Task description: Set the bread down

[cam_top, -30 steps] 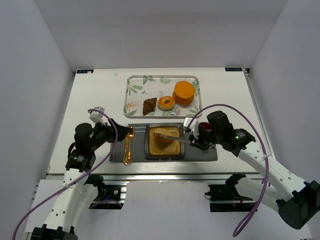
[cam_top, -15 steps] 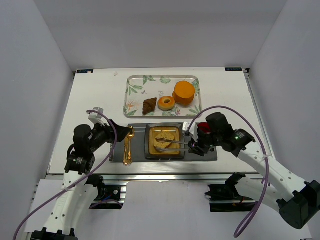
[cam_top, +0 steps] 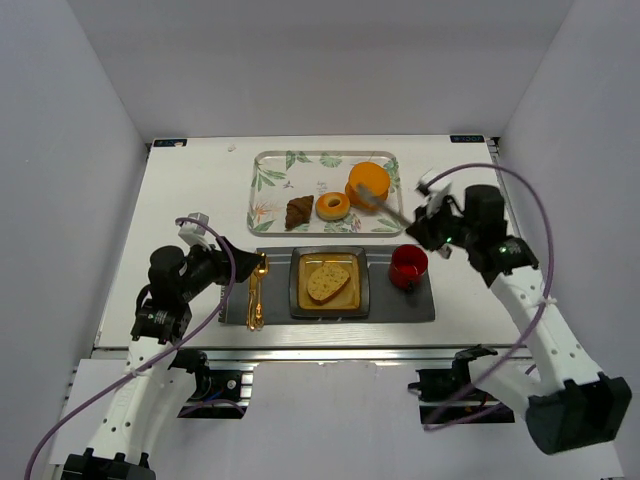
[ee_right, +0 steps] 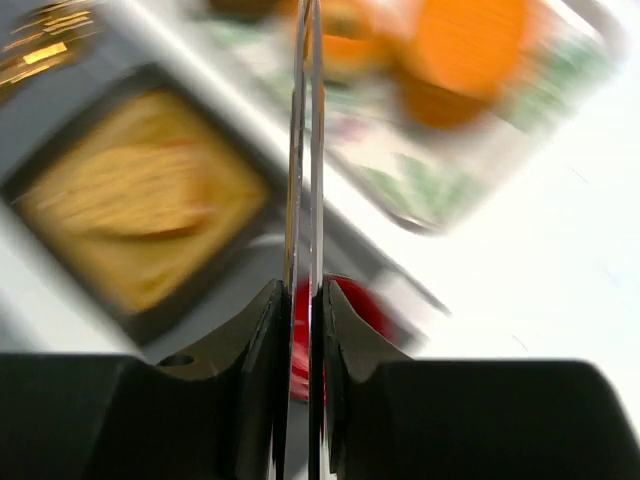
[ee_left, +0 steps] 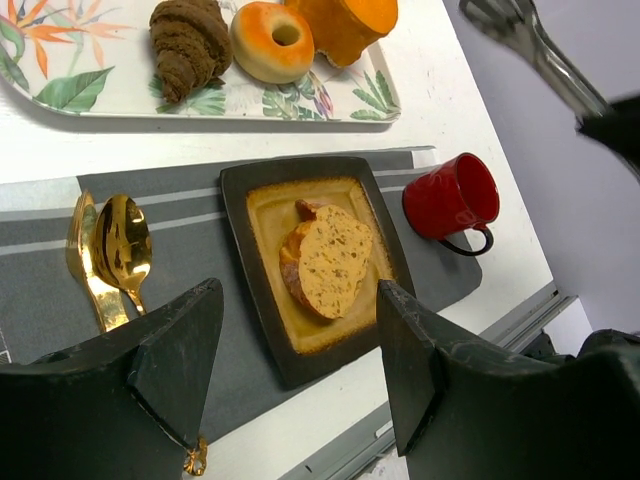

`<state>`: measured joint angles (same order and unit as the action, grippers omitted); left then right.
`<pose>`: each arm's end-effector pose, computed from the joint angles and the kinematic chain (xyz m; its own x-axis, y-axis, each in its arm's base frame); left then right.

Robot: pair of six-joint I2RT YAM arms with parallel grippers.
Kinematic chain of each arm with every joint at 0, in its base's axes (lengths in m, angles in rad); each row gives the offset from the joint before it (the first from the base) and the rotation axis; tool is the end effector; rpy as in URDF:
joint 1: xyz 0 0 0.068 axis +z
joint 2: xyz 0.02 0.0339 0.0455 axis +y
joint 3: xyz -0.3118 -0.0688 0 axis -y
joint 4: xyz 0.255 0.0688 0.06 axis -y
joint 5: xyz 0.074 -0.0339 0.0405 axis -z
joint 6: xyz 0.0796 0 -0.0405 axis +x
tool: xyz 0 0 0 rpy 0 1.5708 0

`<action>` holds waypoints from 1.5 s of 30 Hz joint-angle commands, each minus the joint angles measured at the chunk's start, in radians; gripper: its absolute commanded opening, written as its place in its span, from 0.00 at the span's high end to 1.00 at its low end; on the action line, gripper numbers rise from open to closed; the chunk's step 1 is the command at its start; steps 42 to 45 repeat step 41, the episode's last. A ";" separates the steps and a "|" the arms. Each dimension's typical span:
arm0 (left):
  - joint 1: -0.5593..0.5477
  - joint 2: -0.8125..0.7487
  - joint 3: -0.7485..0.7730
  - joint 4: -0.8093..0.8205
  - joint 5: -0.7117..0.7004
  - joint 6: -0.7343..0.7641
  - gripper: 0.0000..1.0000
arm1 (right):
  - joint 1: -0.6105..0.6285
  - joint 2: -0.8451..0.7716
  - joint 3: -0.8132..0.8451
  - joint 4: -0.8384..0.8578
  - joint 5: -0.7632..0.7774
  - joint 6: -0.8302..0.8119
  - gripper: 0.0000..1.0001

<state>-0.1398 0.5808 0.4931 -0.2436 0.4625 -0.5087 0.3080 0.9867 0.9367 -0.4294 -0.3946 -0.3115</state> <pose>0.1495 -0.0569 0.2748 -0.5455 -0.3634 -0.7552 0.3169 0.7447 -0.5873 0.2162 0.1009 0.3528 -0.2330 -0.3710 -0.8989 -0.7105 0.6961 -0.1031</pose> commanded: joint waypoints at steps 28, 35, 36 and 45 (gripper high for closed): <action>-0.004 0.016 0.010 0.055 0.042 -0.008 0.28 | -0.537 0.550 -0.136 0.305 0.171 0.029 0.21; -0.004 0.028 0.038 0.033 0.030 0.007 0.28 | -0.540 0.449 -0.046 0.173 0.249 -0.014 0.11; -0.004 0.028 0.044 0.033 0.028 0.007 0.28 | -0.540 0.434 -0.030 0.161 0.256 -0.020 0.11; -0.004 0.039 0.041 0.055 0.041 0.001 0.28 | -0.511 0.331 0.049 0.166 0.136 -0.061 0.11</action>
